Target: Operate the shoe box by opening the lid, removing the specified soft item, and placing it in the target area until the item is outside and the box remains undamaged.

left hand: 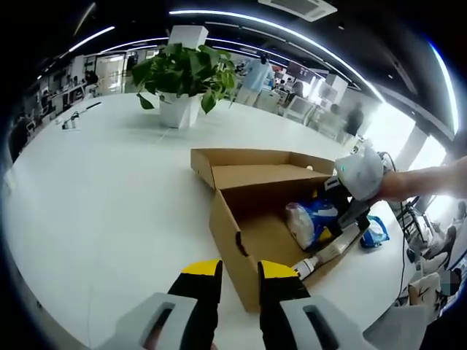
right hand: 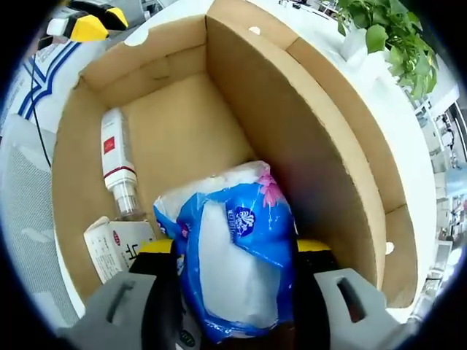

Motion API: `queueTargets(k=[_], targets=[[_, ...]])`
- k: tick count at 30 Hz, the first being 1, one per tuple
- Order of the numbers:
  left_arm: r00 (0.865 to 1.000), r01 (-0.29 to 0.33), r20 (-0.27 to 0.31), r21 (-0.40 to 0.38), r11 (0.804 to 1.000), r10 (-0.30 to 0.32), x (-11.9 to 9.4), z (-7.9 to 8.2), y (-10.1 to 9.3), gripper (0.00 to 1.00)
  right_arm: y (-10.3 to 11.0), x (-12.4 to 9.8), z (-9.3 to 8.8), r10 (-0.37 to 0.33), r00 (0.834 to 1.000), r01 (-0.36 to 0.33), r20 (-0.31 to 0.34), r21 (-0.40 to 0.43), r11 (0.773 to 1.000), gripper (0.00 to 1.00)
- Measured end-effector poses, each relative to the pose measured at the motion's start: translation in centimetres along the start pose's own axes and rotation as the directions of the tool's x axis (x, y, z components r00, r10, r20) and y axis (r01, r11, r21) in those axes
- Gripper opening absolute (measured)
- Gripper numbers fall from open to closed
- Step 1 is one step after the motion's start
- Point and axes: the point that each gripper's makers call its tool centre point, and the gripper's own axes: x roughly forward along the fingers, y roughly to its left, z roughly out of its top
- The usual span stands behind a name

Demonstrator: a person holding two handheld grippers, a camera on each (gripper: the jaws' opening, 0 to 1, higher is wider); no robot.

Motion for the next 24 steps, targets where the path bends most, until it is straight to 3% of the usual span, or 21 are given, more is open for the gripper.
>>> queueTargets(k=[4, 6, 14, 24], targets=[[1.0, 0.003, -0.001, 0.0, 1.0, -0.003, 0.0, -0.1, -0.1, 0.19, -0.1, -1.1, 0.7, -0.017, 0.999, 0.016, 0.036, 0.039, 0.999, 0.33], [1.0, 0.006, -0.002, 0.0, 1.0, -0.006, 0.1, -0.2, -0.2, 0.19, 0.4, -1.7, 0.8, -0.007, 0.999, 0.005, 0.047, 0.036, 0.999, 0.3], [1.0, 0.022, 0.004, 0.018, 1.0, -0.022, 0.2, 0.6, -0.9, 0.18, 1.8, -2.4, 0.9, -0.017, 0.998, 0.018, 0.054, -0.009, 1.0, 0.26], [0.998, 0.069, 0.002, 0.06, 0.996, -0.069, 0.4, 0.9, -3.0, 0.2, 1.3, -5.1, 1.4, -0.053, 0.994, 0.054, 0.098, -0.003, 0.999, 0.26]])
